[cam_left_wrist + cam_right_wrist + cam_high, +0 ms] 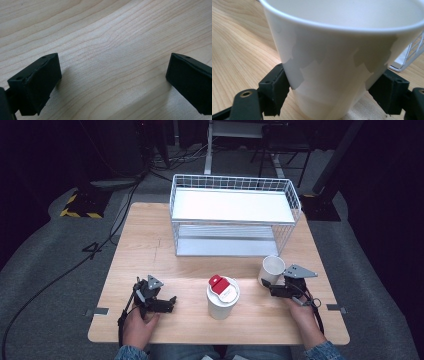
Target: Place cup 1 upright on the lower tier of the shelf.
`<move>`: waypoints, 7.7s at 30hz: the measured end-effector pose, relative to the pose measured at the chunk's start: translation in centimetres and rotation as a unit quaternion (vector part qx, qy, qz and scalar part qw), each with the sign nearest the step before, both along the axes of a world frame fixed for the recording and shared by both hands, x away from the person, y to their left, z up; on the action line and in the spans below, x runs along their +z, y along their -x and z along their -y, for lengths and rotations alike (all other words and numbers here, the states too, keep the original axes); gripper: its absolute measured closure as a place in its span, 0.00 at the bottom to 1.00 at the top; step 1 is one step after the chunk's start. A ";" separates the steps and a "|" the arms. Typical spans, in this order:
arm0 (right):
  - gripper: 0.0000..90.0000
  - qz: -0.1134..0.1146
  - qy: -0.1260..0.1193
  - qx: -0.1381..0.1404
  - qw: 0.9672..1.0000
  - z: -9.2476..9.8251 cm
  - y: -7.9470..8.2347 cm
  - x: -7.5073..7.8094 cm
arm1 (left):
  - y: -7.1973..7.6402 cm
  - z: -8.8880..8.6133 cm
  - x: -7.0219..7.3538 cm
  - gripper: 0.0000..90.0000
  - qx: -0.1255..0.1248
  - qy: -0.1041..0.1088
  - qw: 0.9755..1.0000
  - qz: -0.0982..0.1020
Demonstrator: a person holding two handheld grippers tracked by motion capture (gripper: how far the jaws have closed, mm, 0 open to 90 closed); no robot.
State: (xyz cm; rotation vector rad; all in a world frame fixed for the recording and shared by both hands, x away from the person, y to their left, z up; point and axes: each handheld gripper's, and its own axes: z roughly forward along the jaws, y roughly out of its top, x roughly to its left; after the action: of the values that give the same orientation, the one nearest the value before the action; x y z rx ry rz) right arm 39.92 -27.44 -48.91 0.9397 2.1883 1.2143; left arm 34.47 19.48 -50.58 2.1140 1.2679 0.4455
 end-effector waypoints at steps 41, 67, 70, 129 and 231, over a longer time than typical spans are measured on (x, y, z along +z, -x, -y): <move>0.26 0.008 -0.008 0.049 0.999 -3.6 -3.8 6.3 | 0.0 0.1 0.0 0.00 0.000 0.001 1.000 0.001; 0.26 0.007 0.001 0.083 0.997 -8.7 -7.2 6.4 | 0.0 0.1 0.0 0.00 0.002 0.000 1.000 0.002; 0.26 0.005 0.001 0.080 0.997 -9.1 -7.7 6.2 | 0.0 0.1 0.0 0.00 0.002 -0.001 1.000 0.002; 0.25 0.012 0.009 0.012 1.000 -12.1 -14.0 1.1 | 0.1 0.1 0.0 0.01 0.003 0.001 1.000 0.000; 0.17 -0.083 0.005 -0.040 0.996 6.8 3.6 0.4 | -0.1 0.3 0.0 0.00 -0.009 0.001 1.000 0.002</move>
State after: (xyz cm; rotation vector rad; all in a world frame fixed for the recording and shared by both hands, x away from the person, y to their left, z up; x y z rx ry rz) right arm 36.32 -34.23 -48.47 1.1493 2.2566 1.1235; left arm 34.60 19.14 -50.61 2.1206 1.2453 0.4391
